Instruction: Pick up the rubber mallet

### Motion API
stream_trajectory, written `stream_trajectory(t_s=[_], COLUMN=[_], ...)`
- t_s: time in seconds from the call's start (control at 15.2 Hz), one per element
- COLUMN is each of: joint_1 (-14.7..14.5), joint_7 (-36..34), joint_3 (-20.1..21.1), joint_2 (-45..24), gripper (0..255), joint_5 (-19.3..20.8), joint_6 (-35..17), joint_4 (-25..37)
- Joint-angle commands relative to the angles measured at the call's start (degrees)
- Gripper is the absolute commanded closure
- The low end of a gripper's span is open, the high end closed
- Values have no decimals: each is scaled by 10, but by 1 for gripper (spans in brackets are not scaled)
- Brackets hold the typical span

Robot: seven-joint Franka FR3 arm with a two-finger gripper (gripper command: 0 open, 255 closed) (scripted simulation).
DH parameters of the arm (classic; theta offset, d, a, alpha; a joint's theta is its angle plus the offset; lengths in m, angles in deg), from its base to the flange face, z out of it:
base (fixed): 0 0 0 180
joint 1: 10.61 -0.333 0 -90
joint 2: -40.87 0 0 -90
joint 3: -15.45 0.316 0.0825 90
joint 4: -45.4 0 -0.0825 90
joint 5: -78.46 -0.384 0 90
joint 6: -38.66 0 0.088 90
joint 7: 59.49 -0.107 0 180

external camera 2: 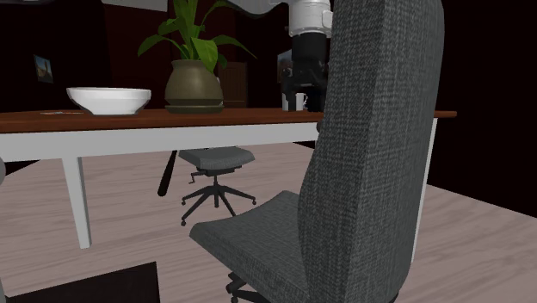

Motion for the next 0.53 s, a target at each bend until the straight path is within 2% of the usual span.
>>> stream_trajectory(t_s=[0.0, 0.2, 0.46], joint_1=[-2, -8, -6], joint_7=[5, 12, 11], joint_3=[1, 3, 4], joint_2=[-59, -156, -144], gripper=[0, 0, 0], joint_5=[7, 19, 19], joint_6=[24, 73, 35], joint_4=[82, 226, 176])
